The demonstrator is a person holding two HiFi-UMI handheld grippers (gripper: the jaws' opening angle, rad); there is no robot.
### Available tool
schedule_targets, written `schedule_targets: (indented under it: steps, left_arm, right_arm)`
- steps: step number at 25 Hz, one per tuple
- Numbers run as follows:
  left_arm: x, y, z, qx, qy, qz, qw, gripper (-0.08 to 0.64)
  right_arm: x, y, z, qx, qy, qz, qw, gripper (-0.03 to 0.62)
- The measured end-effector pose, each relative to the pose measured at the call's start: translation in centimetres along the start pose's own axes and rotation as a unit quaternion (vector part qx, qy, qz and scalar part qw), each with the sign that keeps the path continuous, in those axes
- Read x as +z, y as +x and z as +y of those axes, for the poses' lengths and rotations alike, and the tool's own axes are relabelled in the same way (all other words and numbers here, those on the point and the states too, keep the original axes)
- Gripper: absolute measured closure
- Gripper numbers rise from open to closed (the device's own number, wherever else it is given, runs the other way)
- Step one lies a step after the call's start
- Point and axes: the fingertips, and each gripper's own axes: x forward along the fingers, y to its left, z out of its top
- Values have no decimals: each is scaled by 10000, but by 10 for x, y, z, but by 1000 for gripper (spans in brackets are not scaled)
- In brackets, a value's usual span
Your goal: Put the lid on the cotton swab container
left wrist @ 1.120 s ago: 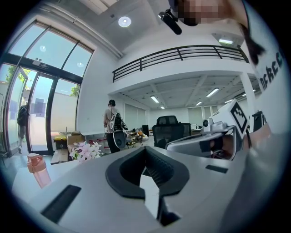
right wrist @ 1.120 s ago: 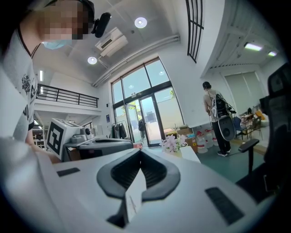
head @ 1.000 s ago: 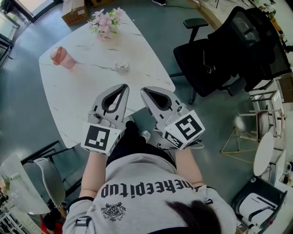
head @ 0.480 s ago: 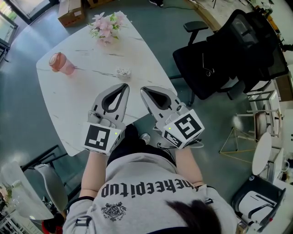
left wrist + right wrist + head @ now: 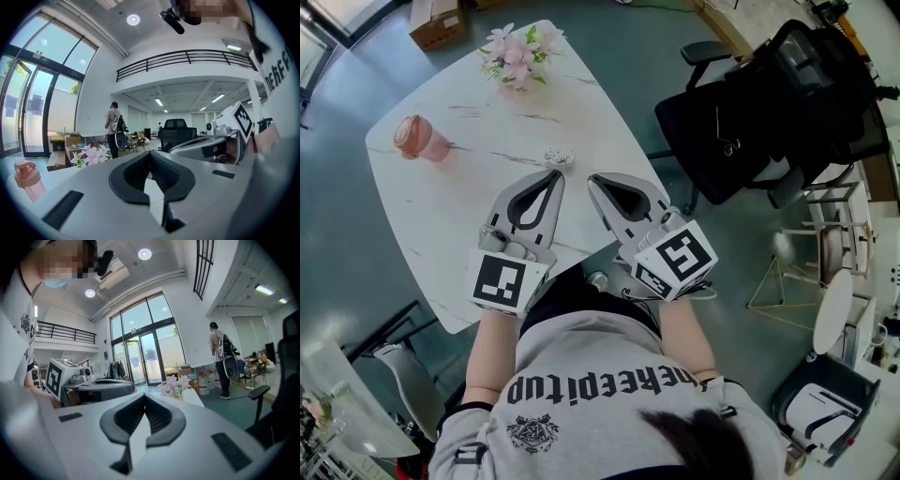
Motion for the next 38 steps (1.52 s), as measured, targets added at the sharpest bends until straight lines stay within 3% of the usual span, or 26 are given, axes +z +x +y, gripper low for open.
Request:
schedule_targets:
  steps: [15,22,31,38]
  left_arm:
    - [-18,24,49,-64,-335,66,9994,545]
    - [-22,27,55,120,-353,159,9992,545]
    - [-23,33,63,746,-437,228,9960,545]
    - [-25,35,69,1426,-551,240,9879,545]
  right_arm:
    - [-10,45,-18,-5,-3,267,9996,578]
    - [-20,53,-22,281,61,412,9987,578]
    - [-32,68,-35,880,-54,732,9934,568]
    - [-48,74,-45,1473,-210,1092,9828,528]
